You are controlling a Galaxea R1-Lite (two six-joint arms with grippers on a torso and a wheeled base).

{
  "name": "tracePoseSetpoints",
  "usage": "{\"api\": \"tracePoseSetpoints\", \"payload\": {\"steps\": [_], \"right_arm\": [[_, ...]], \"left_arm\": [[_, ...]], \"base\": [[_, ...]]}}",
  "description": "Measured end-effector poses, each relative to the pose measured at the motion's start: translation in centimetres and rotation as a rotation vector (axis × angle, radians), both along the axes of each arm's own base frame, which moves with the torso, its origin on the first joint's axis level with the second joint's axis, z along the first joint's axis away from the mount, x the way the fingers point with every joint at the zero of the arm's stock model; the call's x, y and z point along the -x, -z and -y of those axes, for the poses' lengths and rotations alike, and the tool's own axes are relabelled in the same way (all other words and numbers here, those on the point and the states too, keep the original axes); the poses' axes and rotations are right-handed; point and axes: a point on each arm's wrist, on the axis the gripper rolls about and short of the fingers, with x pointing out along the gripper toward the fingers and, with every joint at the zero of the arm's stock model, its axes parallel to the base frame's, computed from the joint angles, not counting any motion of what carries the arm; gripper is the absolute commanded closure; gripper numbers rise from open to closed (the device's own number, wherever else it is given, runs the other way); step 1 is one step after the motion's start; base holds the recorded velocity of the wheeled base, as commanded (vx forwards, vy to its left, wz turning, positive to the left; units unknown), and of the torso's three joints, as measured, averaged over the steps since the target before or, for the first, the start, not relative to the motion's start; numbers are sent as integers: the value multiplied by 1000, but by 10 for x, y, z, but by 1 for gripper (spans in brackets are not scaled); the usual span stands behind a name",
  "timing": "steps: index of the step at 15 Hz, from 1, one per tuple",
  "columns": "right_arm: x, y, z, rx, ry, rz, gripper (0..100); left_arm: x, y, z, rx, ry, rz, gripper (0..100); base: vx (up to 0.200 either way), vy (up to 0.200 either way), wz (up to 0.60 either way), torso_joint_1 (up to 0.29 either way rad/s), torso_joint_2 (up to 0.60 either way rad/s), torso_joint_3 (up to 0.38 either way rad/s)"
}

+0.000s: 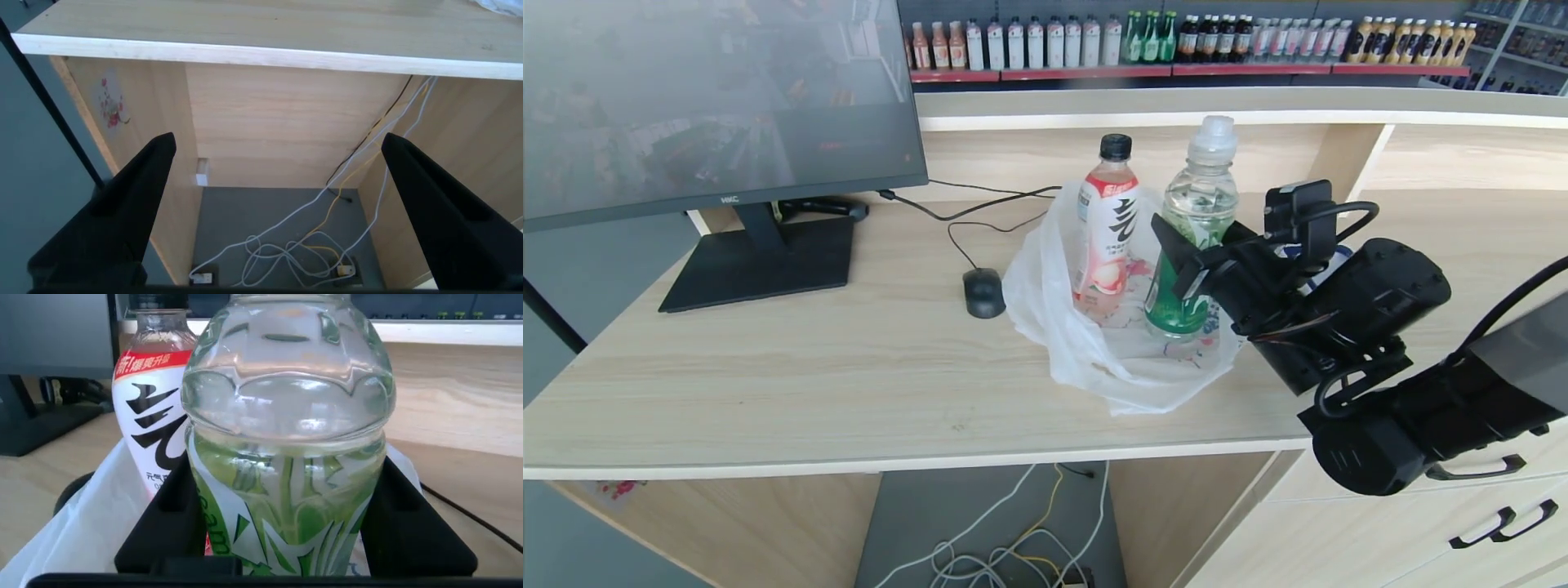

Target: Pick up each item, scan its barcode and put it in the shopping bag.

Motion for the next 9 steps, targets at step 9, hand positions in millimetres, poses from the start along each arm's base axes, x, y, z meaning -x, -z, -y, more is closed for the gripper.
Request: {"api": "tracePoseSetpoints", "payload": {"steps": [9], "right_arm": [[-17,16,-2,12,17,-24,100]], "left_arm": [[0,0,0,0,0,0,0]], "base": [[0,0,0,0,0,0]]}}
